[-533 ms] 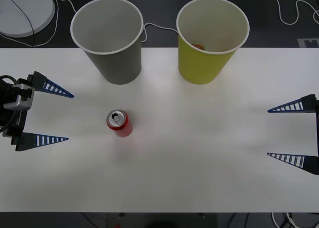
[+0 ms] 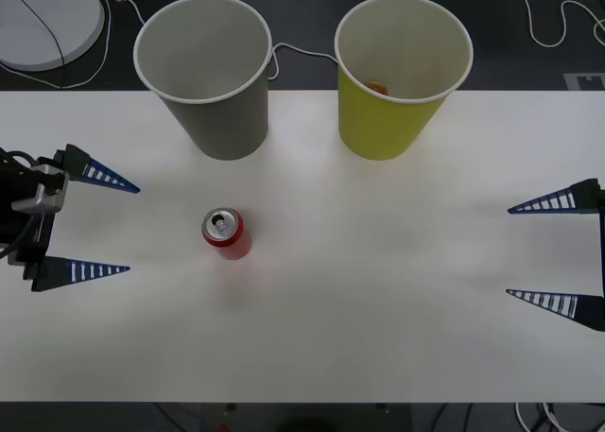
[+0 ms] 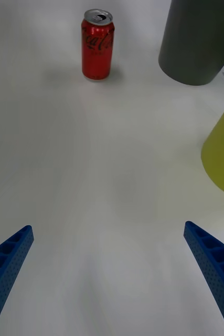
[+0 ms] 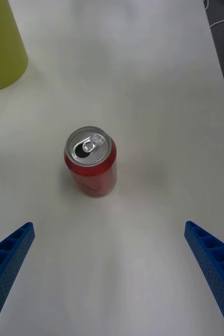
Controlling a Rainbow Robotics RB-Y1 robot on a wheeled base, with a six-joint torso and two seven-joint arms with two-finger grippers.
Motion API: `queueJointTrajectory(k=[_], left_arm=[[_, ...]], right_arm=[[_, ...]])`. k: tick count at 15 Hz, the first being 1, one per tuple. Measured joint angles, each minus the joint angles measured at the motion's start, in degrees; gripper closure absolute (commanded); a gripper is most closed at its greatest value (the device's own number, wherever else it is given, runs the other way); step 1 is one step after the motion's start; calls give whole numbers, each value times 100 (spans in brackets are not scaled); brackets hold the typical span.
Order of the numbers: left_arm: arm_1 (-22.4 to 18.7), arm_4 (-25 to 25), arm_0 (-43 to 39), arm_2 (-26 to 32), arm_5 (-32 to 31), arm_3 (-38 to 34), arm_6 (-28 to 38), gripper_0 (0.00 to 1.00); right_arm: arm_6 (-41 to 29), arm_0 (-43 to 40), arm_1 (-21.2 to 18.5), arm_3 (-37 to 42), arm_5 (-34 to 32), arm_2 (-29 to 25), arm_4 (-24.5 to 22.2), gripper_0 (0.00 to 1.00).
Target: Put the can into the green bin and the plastic bottle into the gray bin
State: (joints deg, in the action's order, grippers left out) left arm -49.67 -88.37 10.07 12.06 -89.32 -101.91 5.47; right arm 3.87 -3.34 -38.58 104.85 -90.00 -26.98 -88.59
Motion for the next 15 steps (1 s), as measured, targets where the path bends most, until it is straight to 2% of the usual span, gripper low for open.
queueJointTrajectory(k=[4, 7, 15], left_arm=[[0, 33, -2, -3, 41, 90, -12, 0], [6, 334, 3, -157, 223, 499, -209, 0], [9, 1195, 92, -852, 1005, 2067, -2005, 0]], right_arm=[[0, 0, 0, 0, 0, 0, 0, 0], [0, 0, 0, 0, 0, 0, 0, 0], [0, 0, 0, 0, 0, 0, 0, 0]])
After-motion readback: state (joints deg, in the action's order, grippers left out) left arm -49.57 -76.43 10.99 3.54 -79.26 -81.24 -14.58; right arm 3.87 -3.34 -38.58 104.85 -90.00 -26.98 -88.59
